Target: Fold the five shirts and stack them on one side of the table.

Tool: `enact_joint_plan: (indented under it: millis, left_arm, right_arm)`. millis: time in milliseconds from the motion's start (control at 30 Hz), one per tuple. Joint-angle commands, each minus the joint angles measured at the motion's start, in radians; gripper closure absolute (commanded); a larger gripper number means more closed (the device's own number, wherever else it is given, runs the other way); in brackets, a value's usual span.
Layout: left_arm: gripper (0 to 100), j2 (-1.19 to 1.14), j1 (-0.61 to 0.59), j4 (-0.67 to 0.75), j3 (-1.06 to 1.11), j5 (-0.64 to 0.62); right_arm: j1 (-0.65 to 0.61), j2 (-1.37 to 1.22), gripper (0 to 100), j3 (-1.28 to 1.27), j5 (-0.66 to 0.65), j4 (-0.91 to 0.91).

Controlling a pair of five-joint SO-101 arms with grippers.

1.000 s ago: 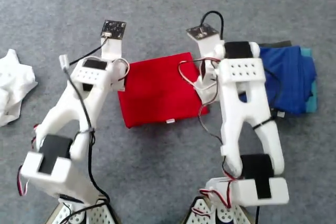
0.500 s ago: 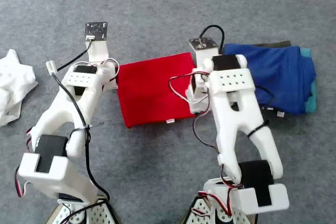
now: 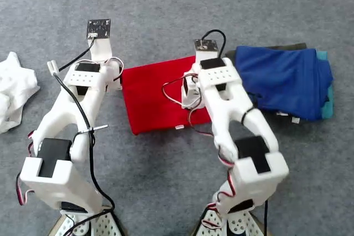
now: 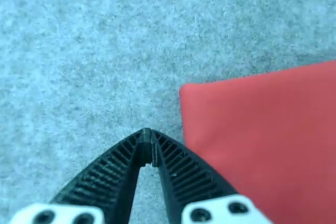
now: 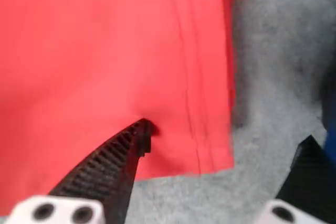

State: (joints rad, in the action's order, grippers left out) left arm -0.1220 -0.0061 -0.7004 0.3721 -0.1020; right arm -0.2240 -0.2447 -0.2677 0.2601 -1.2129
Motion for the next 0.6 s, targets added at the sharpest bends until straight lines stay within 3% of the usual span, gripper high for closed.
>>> enact_joint_plan:
  millis: [0,400,467,567]
  left_arm:
    - [97,0.006,-0.008,-0.002,-0.051,-0.003]
    - [97,0.006,-0.008,-0.006,-0.051,-0.003]
    - [97,0.006,-0.01,-0.006,-0.051,-0.003]
    - [97,0.006,-0.015,-0.006,-0.051,-0.003]
  right_arm:
    - [-0.008,-0.073,57.8,0.088,0.006,0.009]
    - [-0.008,-0.18,58.0,0.11,0.005,0.009]
    - [-0.008,-0.18,61.5,0.11,0.005,0.009]
    - [-0.008,-0.18,74.3,0.11,-0.018,0.011]
